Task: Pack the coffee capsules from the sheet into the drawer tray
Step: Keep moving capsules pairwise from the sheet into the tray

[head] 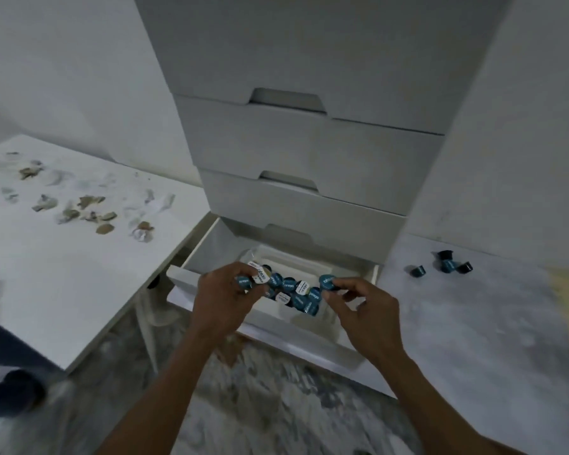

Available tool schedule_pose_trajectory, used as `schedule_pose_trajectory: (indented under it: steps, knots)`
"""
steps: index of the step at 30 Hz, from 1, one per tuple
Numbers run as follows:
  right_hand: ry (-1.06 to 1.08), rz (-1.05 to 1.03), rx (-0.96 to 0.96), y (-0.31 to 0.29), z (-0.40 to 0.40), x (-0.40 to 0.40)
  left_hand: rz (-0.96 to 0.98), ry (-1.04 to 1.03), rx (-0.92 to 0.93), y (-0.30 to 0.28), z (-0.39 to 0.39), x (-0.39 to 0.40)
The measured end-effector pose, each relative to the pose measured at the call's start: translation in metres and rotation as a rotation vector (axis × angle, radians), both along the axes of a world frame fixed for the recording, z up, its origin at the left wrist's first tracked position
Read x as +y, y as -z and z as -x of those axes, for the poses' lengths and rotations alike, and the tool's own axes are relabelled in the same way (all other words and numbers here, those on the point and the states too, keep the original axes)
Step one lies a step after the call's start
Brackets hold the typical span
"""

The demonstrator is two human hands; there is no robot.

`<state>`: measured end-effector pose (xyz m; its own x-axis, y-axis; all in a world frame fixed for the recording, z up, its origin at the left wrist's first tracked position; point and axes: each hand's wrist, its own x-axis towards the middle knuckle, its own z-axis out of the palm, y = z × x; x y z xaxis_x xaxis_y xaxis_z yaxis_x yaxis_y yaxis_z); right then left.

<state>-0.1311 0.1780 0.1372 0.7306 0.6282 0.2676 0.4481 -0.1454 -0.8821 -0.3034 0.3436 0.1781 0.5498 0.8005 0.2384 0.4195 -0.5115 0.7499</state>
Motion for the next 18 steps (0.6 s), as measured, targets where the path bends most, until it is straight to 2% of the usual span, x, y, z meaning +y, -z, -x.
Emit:
schedule_pose_trajectory:
  steps: [7, 14, 18]
  knots:
    - [0.04, 0.105, -0.021, 0.013, -0.002, 0.05, 0.049, 0.023, 0.175, 0.027, -0.002, 0.075]
    - [0.033, 0.24, -0.068, 0.066, -0.026, 0.122, 0.018, 0.106, 0.295, 0.07, -0.043, 0.15]
    - [-0.009, 0.335, -0.026, 0.085, -0.035, 0.153, 0.019, 0.2, 0.374, 0.1, -0.067, 0.177]
